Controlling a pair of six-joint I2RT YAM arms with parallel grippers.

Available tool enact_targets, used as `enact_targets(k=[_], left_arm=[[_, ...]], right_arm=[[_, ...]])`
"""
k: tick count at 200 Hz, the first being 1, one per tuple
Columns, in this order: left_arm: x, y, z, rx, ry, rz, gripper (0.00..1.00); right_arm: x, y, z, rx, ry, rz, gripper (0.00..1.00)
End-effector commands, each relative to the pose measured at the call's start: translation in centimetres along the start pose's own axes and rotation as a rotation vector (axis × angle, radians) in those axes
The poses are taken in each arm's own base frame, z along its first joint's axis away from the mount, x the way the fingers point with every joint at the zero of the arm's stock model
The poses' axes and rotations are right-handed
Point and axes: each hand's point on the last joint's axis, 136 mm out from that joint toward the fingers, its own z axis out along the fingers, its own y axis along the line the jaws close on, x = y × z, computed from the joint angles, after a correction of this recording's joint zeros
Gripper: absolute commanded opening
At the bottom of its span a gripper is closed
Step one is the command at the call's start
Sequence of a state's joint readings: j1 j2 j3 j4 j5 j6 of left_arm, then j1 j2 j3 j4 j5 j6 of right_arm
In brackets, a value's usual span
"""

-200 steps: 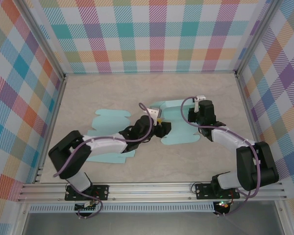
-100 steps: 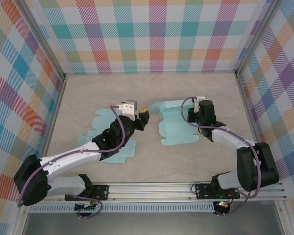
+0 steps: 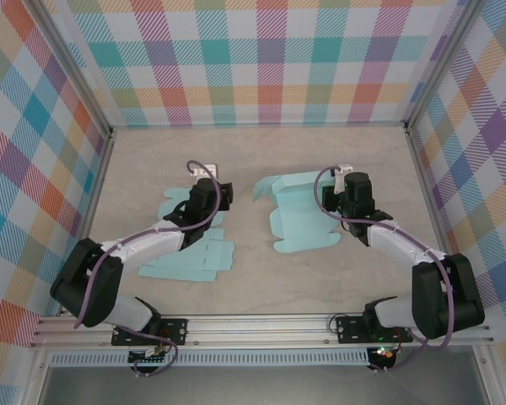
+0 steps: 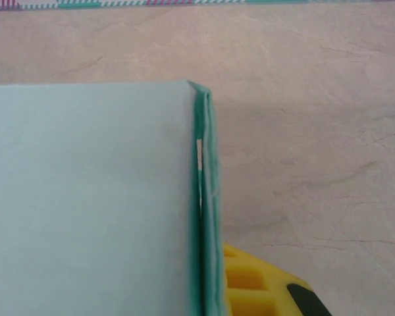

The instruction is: Fold the paper box

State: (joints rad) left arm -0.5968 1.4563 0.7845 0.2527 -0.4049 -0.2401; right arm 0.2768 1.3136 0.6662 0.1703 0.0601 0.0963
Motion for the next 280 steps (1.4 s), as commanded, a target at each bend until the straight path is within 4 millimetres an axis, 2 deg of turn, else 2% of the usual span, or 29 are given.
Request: enact_targets(k=[1,59,93,124,149,199,253,280], left_arm=[[-1.3,-3.4,0.9,0.146,-0.023,0.026,0.58],[0.2,-7.4,2.5,0.328,0.026,0.100,0.59],[0.5,-10.6,1.7,0.450,0.022,0.147,0.60],[2.2,-12.5,0.9,0.505,0.054,0.246,0.61],[3.1,-13.5,0.2,0.544,0.067,0.311,0.60],[4.6,-14.1,-1.1,0.601,0.085,0.386,0.59],[4.9,-15.9,-2.8,0.701,0.072,0.465,0.61],[4.9,-16.3,-2.8,0.721,0.063,0.482,0.62]], right_arm=[[-0.4,0.9,-0.4,-0.041,-0.014,0.016,0.00],[-0.4,0.9,-0.3,-0.039,-0.005,0.012,0.00],[-0.3,0.8,-0.1,-0.031,0.004,0.016,0.00],[-0.2,0.6,0.1,-0.024,0.010,0.018,0.00],[-0.1,0.6,0.3,-0.020,0.017,0.021,0.00],[-0.1,0.4,0.5,-0.009,0.020,0.018,0.00],[0.3,0.2,0.9,-0.003,0.030,0.016,0.00],[0.3,0.3,1.0,-0.005,0.031,0.010,0.00]])
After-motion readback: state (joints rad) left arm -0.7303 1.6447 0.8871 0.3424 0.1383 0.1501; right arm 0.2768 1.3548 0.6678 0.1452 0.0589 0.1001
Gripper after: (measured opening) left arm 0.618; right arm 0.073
